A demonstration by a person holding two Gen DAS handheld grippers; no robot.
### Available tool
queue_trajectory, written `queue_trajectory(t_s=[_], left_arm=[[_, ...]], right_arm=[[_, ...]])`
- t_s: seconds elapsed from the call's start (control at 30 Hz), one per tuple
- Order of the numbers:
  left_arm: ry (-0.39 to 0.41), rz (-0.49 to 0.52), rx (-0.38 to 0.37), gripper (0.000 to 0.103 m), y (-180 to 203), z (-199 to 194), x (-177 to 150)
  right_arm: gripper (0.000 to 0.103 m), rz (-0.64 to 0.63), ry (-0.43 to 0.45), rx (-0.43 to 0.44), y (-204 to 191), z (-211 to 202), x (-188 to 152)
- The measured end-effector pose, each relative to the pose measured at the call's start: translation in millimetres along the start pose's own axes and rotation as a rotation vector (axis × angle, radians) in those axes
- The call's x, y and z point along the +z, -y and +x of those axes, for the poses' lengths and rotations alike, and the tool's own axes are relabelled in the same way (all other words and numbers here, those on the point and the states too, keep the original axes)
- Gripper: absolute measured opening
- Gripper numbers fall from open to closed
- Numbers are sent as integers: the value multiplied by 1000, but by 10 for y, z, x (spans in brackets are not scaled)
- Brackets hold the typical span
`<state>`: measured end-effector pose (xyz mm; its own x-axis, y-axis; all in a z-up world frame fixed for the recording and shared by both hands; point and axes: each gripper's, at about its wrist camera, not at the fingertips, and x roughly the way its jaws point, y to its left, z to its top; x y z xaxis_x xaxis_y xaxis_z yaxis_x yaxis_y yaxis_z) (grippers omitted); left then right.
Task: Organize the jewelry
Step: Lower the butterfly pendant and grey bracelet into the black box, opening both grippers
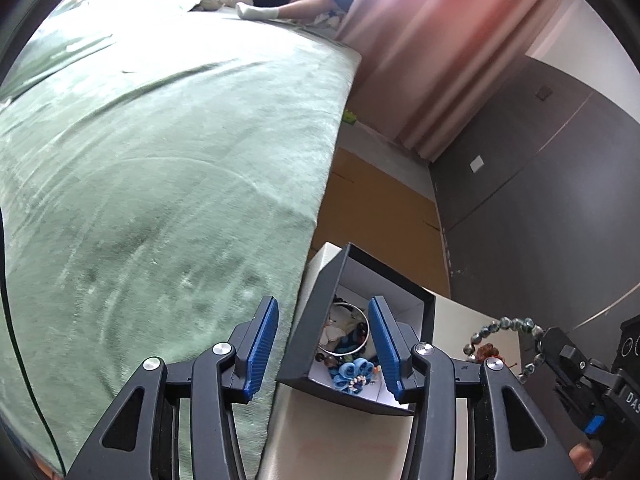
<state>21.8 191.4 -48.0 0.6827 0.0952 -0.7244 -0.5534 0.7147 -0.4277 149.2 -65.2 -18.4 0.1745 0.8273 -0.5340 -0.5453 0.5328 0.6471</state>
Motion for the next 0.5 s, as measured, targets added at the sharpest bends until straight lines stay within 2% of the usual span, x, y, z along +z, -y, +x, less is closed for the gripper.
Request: queue_trajectory(t_s=[0.2,0.27,0.3,0.33,0.4,0.5], left_arm=[[15,-37,0,48,-107,-33,65],[18,-50,-1,48,-139,-44,81],[16,-54,-2,48,-146,-43,84],[13,-53,-4,48,-143,-43,89],[12,-44,-6,48,-116,-42,93],[12,-33,-15,49,-57,-34,69]], right_arm=[[11,17,6,112,-230,257,-11],[15,31,-11,57,-231,379,-5],[27,27,-32,34,-226,425,-6],[35,33,-53,3,-195,461,-14],[61,45,-33,-52,-134,419,-17],[70,63,-4,-87,-21,278,-9]])
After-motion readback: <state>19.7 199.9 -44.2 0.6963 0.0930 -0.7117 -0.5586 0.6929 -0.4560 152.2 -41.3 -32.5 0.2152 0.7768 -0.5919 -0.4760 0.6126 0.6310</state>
